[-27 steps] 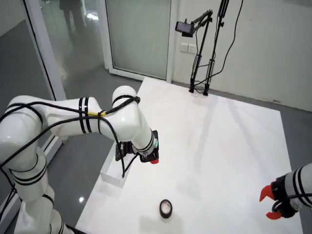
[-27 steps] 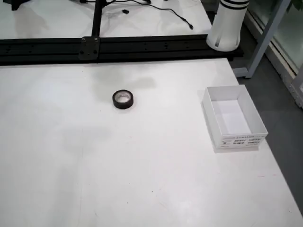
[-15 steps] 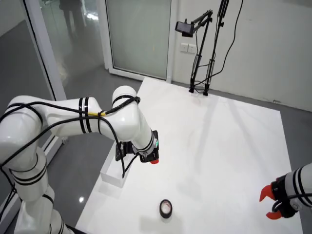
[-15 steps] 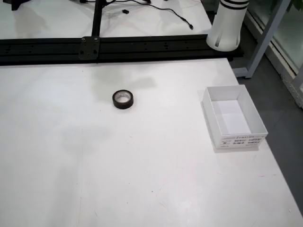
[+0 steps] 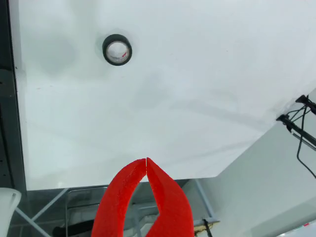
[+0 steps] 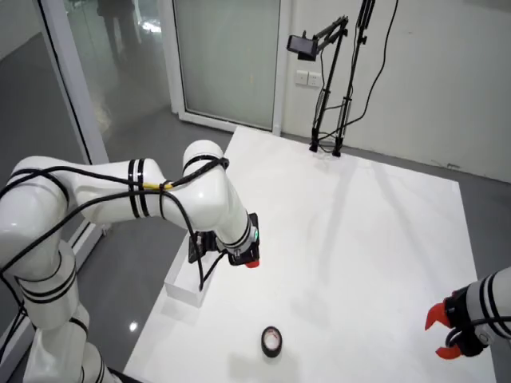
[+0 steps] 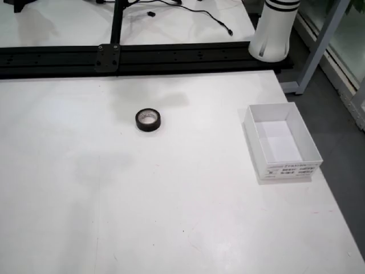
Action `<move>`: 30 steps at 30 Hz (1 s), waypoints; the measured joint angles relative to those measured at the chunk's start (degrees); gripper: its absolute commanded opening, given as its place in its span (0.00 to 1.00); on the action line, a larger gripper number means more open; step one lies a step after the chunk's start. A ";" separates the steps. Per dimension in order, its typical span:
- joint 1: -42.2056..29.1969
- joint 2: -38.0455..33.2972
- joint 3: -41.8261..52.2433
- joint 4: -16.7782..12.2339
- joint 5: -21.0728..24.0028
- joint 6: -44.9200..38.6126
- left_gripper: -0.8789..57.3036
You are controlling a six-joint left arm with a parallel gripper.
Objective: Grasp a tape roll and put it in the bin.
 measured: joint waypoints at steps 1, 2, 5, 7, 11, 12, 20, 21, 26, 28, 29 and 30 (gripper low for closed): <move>0.08 -0.07 0.08 0.00 0.00 0.00 0.01; 0.19 -0.16 0.19 0.00 0.00 0.00 0.01; 0.55 -0.36 0.47 0.01 0.01 0.00 0.01; 0.76 -0.45 0.60 0.02 0.01 0.00 0.01; 1.19 -0.46 0.82 0.03 0.03 0.00 0.03; 1.27 -0.39 0.87 0.03 0.03 0.00 0.05; 1.56 0.90 0.96 -0.03 0.08 0.00 0.15; 1.56 1.10 0.91 -0.04 0.08 0.00 0.15; 1.47 1.94 0.69 -0.05 0.09 0.00 0.22; 1.40 2.32 0.65 -0.04 0.09 0.00 0.26; 1.35 2.50 0.63 -0.04 0.09 0.00 0.27; 1.30 2.70 0.60 -0.03 0.09 0.00 0.28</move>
